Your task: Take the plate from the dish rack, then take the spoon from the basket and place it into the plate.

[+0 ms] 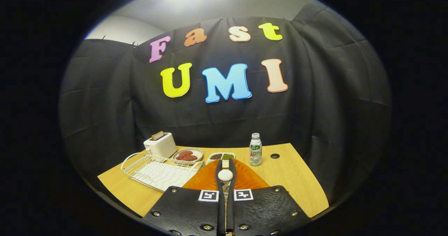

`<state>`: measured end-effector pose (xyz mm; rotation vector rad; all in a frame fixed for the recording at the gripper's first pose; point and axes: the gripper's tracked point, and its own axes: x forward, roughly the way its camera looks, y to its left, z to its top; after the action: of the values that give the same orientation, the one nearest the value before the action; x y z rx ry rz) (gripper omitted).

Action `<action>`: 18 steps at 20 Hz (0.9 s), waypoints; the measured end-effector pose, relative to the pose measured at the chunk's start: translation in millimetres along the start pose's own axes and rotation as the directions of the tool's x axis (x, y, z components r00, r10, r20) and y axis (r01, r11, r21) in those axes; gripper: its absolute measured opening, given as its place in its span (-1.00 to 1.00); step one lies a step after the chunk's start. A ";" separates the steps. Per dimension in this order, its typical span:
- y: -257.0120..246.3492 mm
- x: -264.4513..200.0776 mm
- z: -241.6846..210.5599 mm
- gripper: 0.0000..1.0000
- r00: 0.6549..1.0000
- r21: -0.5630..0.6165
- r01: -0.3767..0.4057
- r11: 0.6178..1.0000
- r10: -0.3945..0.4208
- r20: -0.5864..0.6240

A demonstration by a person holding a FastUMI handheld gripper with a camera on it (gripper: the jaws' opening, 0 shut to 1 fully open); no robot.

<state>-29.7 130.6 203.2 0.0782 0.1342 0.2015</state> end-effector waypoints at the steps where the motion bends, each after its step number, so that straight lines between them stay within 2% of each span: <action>1: 4.3 -3.9 -3.4 -0.97 1.000 -0.012 -0.016 1.000 0.016 -0.013; 6: 43.9 -13.2 -29.5 -0.97 0.986 0.001 -0.146 0.989 0.145 -0.086; 18: 94.3 -12.5 -93.3 -0.97 0.930 -0.007 -0.285 0.959 0.274 -0.246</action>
<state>-73.3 226.1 121.1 0.0297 0.3640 0.4999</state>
